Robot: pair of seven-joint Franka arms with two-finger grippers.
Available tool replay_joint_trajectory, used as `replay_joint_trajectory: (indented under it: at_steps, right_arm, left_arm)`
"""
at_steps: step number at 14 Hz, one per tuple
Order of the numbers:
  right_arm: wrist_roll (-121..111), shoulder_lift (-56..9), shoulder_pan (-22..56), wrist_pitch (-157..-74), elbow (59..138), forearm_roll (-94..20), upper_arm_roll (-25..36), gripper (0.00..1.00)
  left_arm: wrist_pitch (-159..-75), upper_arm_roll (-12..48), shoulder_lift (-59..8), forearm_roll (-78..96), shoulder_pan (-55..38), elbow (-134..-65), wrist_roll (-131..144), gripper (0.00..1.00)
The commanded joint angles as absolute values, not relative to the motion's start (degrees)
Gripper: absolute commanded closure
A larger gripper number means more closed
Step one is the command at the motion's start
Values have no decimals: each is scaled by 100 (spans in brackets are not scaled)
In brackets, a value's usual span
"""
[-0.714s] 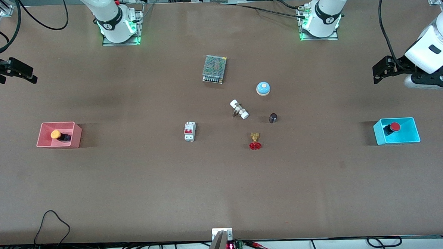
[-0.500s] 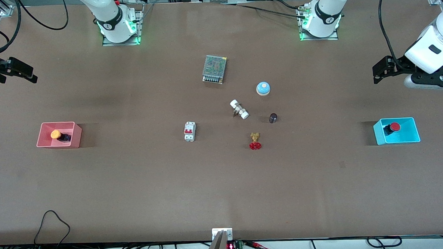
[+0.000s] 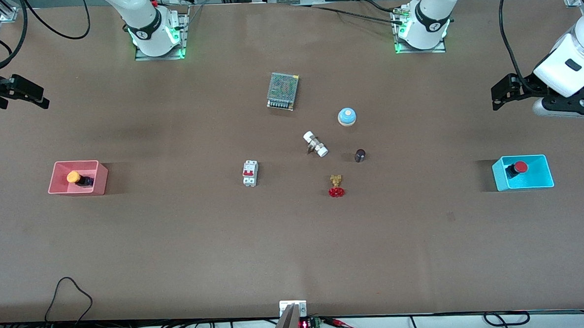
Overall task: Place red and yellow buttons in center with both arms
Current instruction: 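Move the right gripper over the yellow button in the pink box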
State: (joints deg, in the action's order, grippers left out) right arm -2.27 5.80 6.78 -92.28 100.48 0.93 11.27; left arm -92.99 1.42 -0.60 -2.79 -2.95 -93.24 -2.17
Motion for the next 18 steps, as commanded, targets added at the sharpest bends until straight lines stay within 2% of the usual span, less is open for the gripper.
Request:
replay_joint_trajectory:
  at_steps: [1,7,13,18]
  right_arm:
    - [-149,502,659,-9334,10134,79,1116,0]
    - [-167,37,642,-9219,10143,167,1125,0]
    - [-211,-790,308,-10062,10230,176,1143,0]
    - [-272,-1177,97,-10493,10292,176,1143,0]
  left_arm:
    - [-9158,132,-149,-185,-272,-9141,-193,0]
    - [-9158,132,-149,-185,-272,-9141,-193,0]
    - [-9158,132,-149,-185,-272,-9141,-193,0]
    - [-9158,132,-149,-185,-272,-9149,-193,0]
